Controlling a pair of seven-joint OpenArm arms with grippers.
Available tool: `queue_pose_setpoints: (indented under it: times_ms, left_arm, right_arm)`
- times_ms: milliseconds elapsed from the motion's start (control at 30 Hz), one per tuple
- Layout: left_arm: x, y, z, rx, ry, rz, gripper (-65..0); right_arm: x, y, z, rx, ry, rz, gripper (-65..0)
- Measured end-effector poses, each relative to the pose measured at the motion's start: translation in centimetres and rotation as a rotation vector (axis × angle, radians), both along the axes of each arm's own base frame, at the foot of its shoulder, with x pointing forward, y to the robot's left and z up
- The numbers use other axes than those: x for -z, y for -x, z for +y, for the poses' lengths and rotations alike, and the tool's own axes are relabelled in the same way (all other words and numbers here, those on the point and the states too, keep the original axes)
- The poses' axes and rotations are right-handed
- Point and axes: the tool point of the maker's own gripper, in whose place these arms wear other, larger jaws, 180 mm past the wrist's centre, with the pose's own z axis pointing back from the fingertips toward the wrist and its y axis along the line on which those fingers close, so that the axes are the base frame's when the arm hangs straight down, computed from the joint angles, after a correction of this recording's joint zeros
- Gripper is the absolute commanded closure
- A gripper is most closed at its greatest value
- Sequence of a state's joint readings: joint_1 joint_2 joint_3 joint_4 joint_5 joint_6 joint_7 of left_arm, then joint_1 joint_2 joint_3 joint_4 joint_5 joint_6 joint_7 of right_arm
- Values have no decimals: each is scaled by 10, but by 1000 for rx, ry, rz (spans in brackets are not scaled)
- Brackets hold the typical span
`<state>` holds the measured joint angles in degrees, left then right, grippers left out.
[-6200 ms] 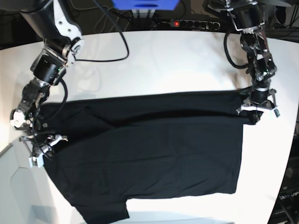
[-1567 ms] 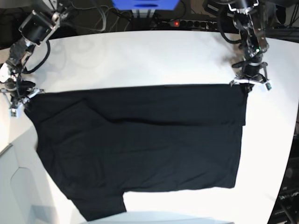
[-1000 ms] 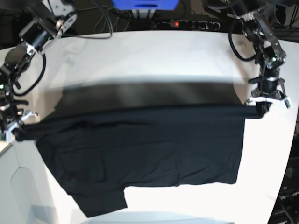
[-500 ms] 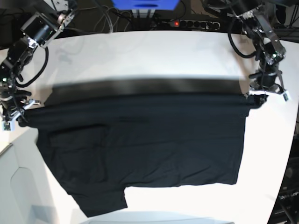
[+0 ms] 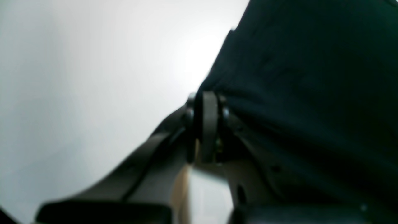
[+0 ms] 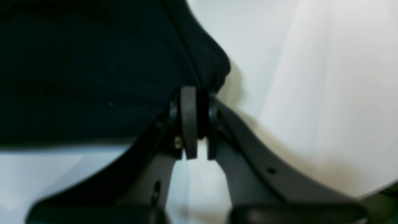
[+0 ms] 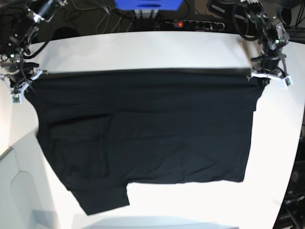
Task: Fold the T-shirt properly
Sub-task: 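Lay the shoulder edge down and open both grippers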
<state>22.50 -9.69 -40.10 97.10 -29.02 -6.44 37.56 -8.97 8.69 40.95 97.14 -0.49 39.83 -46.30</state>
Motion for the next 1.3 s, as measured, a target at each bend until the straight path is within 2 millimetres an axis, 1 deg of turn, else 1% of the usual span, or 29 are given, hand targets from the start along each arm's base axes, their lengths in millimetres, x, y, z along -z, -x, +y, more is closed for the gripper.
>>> queue_pose_setpoints:
  times_ms: [33,133,200,267,333,467,533,700,833,933,1133,1300]
  left_arm:
    - [3,6,0,0,-1,15,0]
    - [12,25,-1,-6,3,59,0]
    - [17,37,-4,-18,10,80,0]
    - [17,50,-6,-25,10,97,0]
    - [20,63,-7,-32,6,126,0]
    - [18,77,-9,-19,-6,151,0]
    - [17,81,-9,-14,-11,159,0]
    - [20,92,-8,-12,-13,188,0]
    - [21,96,-8,-12,-15,199,0]
    - [22,96,-8,-12,-14,200,0]
    - [22,96,-8,-13,-13,201,0]
    - [24,97,-9,-15,-6,207,0]
  right_arm:
    - [-2,4,1,-6,9,0,0]
    - [3,20,7,-6,17,34,0]
    - [2,27,8,-12,21,40,0]
    - [2,34,6,-18,33,51,0]
    - [7,45,5,-19,35,81,0]
    - [15,66,5,-19,35,133,0]
    - [19,75,6,-19,33,155,0]
    - [24,89,6,-20,33,191,0]
    - [25,93,6,-17,33,198,0]
    - [22,95,1,9,29,186,0]
    - [27,107,4,23,20,211,0]
    - [29,109,5,33,12,211,0]
